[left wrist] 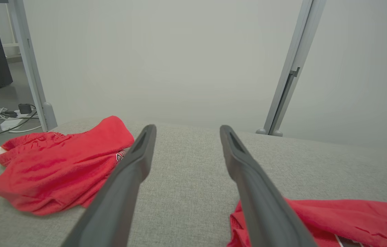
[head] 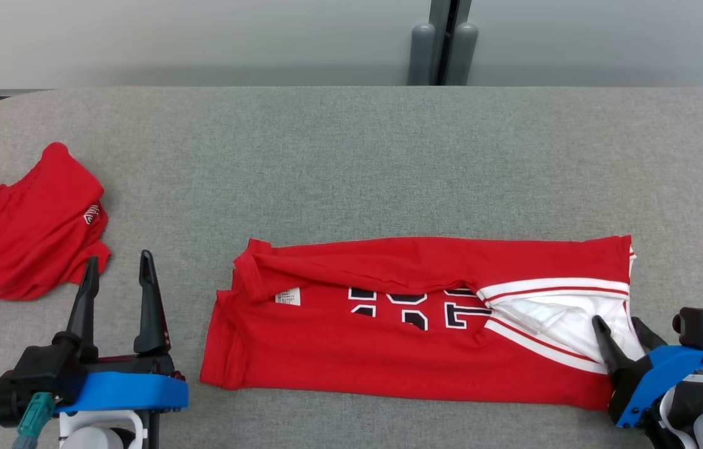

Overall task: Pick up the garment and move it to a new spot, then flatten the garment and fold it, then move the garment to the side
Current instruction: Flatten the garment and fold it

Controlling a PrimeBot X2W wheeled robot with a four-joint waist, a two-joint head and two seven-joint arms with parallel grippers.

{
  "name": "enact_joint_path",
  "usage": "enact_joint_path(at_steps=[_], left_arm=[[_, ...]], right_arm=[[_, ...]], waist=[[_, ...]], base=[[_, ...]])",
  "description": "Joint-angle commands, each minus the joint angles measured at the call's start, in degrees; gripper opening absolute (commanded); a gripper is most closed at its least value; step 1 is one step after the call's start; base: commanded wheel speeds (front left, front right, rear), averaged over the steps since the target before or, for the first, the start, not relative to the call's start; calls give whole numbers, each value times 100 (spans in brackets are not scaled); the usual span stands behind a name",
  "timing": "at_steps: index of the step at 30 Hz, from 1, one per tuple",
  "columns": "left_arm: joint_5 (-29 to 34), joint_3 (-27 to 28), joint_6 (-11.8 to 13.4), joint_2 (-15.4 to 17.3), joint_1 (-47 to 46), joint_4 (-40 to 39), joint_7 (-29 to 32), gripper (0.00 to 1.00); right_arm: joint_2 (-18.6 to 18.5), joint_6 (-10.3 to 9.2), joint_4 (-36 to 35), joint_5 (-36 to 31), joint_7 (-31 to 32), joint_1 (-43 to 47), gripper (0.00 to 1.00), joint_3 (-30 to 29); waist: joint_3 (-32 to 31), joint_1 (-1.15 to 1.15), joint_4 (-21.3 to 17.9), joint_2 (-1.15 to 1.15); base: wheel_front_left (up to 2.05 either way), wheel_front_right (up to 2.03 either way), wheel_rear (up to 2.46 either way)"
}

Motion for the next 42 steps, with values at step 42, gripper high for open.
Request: enact_joint_path(at_steps=[42], left_arm=[[322, 287, -98, -91, 149, -68, -25, 100]], right_arm=[[255, 7, -2899, -191, 504, 382, 0, 668]], waist=[[-168, 0, -350, 0]], base=[[0, 0, 0]])
